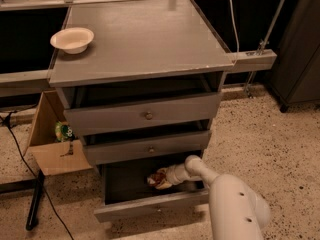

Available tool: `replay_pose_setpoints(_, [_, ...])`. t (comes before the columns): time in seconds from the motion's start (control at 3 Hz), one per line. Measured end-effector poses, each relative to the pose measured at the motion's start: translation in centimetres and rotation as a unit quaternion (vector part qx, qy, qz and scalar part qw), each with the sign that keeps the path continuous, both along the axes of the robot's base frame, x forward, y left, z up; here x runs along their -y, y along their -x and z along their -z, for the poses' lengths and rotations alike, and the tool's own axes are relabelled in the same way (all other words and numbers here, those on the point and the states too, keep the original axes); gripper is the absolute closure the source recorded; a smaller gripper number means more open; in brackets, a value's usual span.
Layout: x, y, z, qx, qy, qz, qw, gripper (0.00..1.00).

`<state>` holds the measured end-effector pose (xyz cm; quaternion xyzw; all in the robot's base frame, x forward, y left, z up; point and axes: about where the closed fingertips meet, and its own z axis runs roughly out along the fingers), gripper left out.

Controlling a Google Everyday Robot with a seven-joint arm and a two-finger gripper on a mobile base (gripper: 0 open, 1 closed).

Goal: Place coke can into bottom drawer

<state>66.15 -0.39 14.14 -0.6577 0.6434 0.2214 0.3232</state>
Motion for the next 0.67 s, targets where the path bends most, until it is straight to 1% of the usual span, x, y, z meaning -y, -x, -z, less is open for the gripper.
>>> replay_pose_setpoints(0.33, [0.0, 0.0, 0.0, 0.000, 0.000, 0.000, 1.0000, 1.00])
replay_pose_setpoints(0.67, [-0.8, -1.2, -0.2, 0.012, -0.004, -0.003, 0.9999, 1.00])
